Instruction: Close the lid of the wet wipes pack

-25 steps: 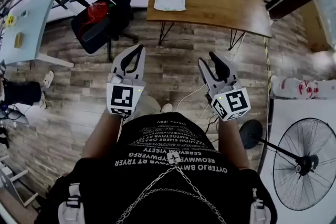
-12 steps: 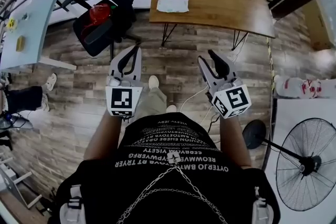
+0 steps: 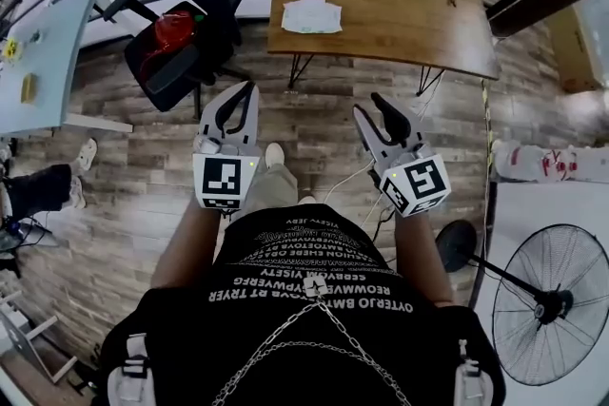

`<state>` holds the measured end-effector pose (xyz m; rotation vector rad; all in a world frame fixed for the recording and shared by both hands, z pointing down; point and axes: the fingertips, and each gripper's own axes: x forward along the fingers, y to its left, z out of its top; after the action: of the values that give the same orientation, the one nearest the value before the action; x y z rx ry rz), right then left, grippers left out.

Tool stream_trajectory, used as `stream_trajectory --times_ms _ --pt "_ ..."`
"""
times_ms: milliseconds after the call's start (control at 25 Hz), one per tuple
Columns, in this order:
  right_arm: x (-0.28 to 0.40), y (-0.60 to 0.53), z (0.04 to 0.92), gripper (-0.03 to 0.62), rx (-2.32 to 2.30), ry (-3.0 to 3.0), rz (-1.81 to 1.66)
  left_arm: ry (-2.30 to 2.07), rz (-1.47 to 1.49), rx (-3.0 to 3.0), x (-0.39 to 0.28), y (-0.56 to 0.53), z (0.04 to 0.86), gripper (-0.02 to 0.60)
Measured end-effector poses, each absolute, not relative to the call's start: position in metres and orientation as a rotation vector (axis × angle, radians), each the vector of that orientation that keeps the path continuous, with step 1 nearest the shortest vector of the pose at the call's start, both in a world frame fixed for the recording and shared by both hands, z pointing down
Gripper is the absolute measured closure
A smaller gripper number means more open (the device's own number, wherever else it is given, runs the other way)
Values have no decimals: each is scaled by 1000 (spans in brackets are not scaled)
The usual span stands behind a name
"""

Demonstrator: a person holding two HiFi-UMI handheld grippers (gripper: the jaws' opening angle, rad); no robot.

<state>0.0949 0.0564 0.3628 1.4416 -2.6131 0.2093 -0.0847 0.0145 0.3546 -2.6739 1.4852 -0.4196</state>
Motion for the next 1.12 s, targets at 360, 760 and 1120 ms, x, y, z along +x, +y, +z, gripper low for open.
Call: stream_trajectory --times_ms 360,760,1120 --pt "94 8 361 442 1448 -2596 209 1418 -424 -2704 -76 -38 355 554" --pt "77 -42 357 442 1479 -2580 225 1356 -424 -2749 -85 -95 356 554" --pt "60 -87 344 444 1523 -2555 193 1313 -379 -2772 -102 -150 347 554"
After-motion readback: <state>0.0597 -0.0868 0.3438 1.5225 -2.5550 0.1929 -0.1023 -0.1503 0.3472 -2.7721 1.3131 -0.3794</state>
